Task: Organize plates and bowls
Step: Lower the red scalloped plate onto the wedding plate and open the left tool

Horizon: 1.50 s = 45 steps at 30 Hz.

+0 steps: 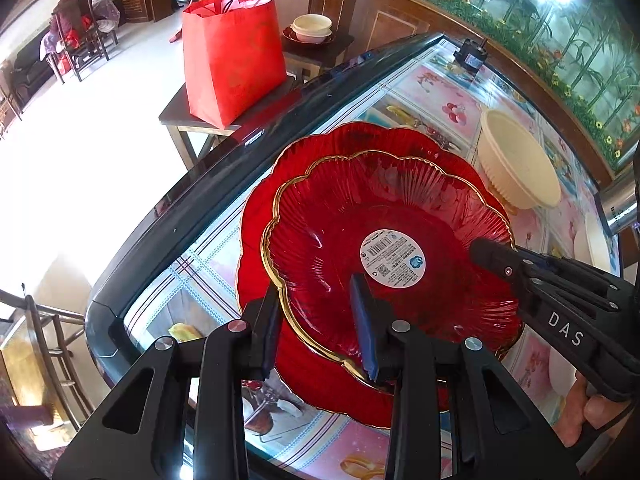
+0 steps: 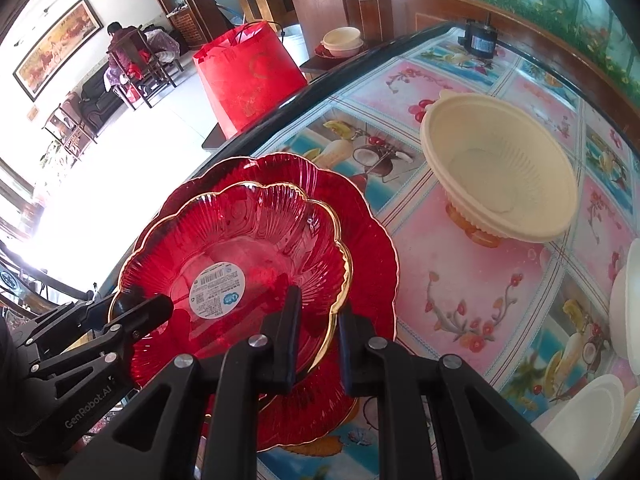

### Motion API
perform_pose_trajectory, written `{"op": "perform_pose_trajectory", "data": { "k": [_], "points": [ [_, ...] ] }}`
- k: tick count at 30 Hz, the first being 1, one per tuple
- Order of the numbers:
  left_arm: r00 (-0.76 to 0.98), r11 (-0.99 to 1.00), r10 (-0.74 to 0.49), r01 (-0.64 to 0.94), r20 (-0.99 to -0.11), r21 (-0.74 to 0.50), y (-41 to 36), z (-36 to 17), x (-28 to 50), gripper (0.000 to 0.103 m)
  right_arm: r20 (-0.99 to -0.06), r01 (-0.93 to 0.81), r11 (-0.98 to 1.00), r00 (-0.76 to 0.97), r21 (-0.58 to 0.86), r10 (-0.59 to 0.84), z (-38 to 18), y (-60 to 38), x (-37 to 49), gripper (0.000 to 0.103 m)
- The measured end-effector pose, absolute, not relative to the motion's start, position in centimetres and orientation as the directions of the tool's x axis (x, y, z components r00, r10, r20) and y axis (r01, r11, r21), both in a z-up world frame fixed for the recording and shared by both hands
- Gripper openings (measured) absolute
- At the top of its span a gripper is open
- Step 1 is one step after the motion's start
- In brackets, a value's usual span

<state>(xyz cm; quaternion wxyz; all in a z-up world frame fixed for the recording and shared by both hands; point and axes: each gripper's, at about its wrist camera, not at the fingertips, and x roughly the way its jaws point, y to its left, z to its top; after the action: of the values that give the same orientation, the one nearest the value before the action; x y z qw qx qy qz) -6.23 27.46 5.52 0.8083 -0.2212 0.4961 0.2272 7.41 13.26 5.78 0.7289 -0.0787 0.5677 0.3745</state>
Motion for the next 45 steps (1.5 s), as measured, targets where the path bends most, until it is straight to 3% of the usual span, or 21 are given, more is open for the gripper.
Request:
{"op": "perform_pose_trajectory", "data": {
  "k": [13,22,30,35,45],
  "points": [
    [0.391,0.807,0.15,-0.58,-0.908,-0.116,27.4,4.3,-5.8,0.032,-0.887,-0.619,0.717,0.068,0.322,0.457,4.5,13.3,7.2,0.015],
    [0.391,0.793,0.162,-0.599,-0.906,-0.116,27.3,4.5,-6.0,0.033,-0.895,-0.643,0.707,0.076,0.293,0.44,4.5,13.4,6.6,0.022],
    [0.387,0.774,0.172,-0.622,-0.906,-0.119,27.5,5.2,-6.6,0.033,-0.894,-0.668,0.689,0.077,0.283,0.441,5.3,13.5,6.0,0.043],
    [0.419,0.766,0.19,-0.629,-0.888,-0.133,27.3,6.6,-7.4,0.053,-0.888,-0.679,0.683,0.102,0.267,0.449,6.1,12.9,5.9,0.052],
    [0.45,0.787,0.193,-0.602,-0.872,-0.136,25.8,8.2,-7.2,0.055,-0.867,-0.662,0.692,0.126,0.288,0.482,7.7,11.3,6.3,0.053]
  ]
}}
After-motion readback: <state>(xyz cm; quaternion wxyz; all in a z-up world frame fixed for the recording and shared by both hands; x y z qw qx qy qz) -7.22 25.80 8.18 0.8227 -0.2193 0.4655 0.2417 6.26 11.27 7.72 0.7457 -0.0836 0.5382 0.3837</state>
